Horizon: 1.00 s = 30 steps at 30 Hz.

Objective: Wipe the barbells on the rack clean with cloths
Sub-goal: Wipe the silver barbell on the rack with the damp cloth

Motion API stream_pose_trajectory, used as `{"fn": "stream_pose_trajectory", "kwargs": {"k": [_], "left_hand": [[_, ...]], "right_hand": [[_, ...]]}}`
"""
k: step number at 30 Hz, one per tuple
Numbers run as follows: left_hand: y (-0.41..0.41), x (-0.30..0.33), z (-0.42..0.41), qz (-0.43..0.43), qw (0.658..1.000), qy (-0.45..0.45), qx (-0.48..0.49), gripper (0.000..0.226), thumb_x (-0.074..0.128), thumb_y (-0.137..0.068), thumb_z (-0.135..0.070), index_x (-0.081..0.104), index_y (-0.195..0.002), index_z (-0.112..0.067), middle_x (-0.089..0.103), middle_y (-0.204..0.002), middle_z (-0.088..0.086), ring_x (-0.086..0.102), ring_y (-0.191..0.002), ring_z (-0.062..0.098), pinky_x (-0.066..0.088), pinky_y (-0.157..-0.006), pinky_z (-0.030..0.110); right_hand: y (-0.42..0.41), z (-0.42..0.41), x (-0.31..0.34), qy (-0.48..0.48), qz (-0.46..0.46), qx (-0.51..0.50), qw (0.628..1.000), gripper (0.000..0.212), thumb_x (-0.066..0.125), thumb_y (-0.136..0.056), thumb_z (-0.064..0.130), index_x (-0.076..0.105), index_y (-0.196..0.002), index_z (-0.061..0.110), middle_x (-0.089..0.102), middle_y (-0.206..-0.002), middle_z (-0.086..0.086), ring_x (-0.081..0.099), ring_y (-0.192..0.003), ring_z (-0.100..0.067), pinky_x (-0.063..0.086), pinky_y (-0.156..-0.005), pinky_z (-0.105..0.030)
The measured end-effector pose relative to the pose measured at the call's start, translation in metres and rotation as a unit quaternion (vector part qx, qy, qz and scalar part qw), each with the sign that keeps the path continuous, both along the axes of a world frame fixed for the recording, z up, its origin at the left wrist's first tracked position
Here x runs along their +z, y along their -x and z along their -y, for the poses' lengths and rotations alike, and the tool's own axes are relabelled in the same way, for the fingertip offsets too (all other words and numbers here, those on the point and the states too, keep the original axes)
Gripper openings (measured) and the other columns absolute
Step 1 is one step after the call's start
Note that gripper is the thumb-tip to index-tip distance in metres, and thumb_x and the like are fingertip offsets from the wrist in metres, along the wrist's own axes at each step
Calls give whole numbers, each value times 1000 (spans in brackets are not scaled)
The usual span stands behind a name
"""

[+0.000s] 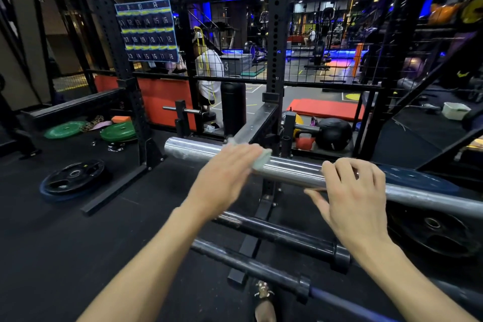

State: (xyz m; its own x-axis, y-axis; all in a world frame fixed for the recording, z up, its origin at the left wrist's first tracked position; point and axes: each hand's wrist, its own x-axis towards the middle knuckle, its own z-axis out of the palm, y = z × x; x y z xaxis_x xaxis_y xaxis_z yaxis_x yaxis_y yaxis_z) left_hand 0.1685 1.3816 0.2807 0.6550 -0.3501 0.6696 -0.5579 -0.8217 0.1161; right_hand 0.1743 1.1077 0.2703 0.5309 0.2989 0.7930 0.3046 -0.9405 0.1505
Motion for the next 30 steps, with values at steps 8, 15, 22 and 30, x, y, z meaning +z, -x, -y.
{"fn": "stream_pose_trajectory", "kwargs": {"k": [8,15,22,30], "left_hand": [[12,74,5,-142,929,336,64,25,58,-98,-13,74,-106,-30,72,-83,-11,61,-76,5,46,-70,22],[-7,105,8,-442,654,611,-61,11,55,-98,-11,65,-100,-5,65,-90,8,63,-76,19,54,-75,34],[-10,90,9,-444,679,585,-31,24,60,-99,-21,72,-85,-5,71,-80,8,69,-72,19,55,-77,39],[-18,94,21,-189,939,188,216,21,77,-80,-14,74,-97,-25,70,-90,-10,64,-85,12,44,-70,24]], "right_hand": [[0,-4,0,-4,-8,-6,1000,50,82,-77,44,58,-103,8,56,-99,-9,49,-101,-34,39,-92,-48],[3,-4,0,-12,-13,-8,1000,49,81,-78,44,58,-102,8,55,-99,-9,49,-101,-34,40,-93,-48],[4,-5,1,-18,-23,-12,1000,49,79,-79,44,58,-105,8,56,-101,-9,50,-104,-34,40,-95,-48],[5,-7,1,-21,-33,-19,999,49,80,-78,44,59,-105,8,55,-102,-9,50,-105,-34,40,-96,-48]]}}
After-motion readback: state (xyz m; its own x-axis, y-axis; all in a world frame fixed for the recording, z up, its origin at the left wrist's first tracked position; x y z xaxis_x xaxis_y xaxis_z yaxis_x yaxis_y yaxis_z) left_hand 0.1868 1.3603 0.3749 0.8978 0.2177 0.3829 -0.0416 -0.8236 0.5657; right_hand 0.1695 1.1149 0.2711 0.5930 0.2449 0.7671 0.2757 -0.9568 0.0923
